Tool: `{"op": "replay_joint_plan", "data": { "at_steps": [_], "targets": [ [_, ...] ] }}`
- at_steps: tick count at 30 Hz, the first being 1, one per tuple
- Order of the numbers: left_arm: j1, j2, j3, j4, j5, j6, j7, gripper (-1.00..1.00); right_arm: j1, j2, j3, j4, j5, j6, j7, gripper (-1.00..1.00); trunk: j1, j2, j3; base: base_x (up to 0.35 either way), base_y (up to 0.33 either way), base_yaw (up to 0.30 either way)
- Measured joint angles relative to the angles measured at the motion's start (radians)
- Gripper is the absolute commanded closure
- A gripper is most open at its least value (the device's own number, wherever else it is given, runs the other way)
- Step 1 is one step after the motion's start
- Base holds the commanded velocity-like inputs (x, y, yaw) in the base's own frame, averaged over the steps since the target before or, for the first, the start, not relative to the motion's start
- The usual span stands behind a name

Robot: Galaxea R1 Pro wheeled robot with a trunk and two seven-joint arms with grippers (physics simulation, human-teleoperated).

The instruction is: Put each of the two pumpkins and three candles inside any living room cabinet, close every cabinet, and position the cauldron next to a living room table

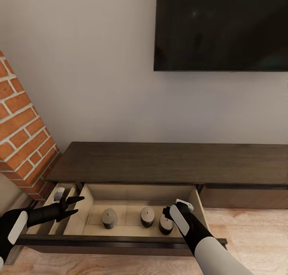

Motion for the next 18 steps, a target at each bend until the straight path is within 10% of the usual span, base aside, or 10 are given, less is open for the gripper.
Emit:
{"op": "replay_joint_plan", "data": {
  "at_steps": [18],
  "targets": [
    [0.0, 0.0, 0.001, 0.0, -0.001, 0.0, 0.0, -1.0, 0.0, 0.0, -0.003, -0.005, -0.002, 0.002, 0.001, -1.0, -0.069, 0.126, 0.056, -0.033, 0.007, 0.0]
  ]
}}
